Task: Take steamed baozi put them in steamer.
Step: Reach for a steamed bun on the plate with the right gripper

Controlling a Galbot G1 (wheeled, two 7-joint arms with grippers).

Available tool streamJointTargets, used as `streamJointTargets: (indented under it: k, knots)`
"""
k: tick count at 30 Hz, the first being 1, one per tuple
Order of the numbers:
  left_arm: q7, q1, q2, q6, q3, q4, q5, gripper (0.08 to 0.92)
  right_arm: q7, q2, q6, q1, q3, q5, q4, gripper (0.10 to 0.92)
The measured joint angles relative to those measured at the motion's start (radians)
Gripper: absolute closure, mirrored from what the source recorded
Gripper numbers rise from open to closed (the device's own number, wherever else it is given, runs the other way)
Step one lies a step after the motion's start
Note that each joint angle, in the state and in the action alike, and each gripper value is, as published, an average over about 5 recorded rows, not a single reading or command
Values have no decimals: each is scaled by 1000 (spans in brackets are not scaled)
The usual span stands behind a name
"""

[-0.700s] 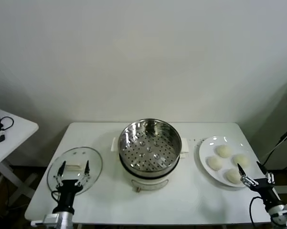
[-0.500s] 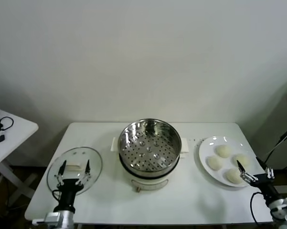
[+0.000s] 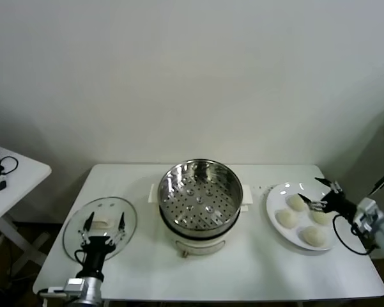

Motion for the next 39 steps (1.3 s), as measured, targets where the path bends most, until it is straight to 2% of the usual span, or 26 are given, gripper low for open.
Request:
streamJointTargets:
  k: [9, 16, 28, 39]
  knots:
    - [-13, -28, 23, 28, 9, 0, -4, 177, -259, -27, 77, 492, -516, -187, -219, 203]
    - [-18, -40, 36, 42, 13, 7, -5, 177, -357, 43, 136, 699, -756, -333, -382, 203]
    - [-23, -40, 57, 53, -10, 12, -13, 177, -397, 229, 191, 795, -850, -484, -611, 203]
    - [-34, -35, 59, 59, -30, 12, -13, 177, -405, 341, 210, 791, -832, -557, -746, 203]
